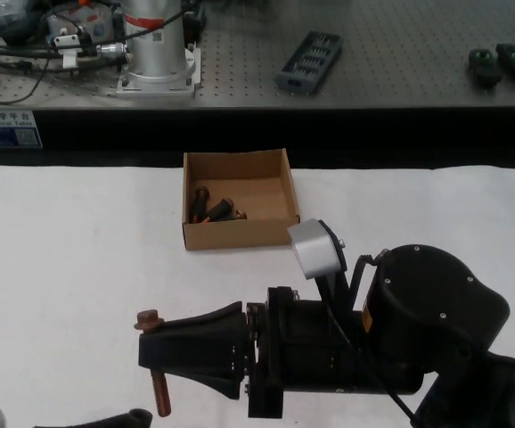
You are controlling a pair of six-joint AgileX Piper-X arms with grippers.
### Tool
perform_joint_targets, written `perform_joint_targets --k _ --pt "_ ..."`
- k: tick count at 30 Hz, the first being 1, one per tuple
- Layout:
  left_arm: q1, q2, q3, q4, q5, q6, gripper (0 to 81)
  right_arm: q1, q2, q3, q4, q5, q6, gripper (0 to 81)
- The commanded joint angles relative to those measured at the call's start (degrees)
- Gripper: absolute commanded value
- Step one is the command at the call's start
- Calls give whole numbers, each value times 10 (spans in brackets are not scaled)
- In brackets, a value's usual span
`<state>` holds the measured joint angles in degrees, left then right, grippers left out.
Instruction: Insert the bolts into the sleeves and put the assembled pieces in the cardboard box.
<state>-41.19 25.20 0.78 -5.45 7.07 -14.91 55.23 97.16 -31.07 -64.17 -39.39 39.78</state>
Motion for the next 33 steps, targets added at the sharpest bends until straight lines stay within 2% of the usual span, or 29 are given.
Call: perform_joint_targets --k 1,7,19,29,33 --pt "1 12 -8 -28 1 -6 150 -4 0 -6 -27 15 18 49" --pt "1 44 -8 -82 2 -6 150 -24 0 -6 -27 10 18 49" --pt "1 59 -8 -102 11 -14 150 -25 0 -6 -26 1 21 49" --pt "1 77 -8 -101 10 -14 150 -54 -33 8 42 6 -56 49" --pt "1 97 -8 -117 10 -14 150 -61 -57 37 42 42 -65 49"
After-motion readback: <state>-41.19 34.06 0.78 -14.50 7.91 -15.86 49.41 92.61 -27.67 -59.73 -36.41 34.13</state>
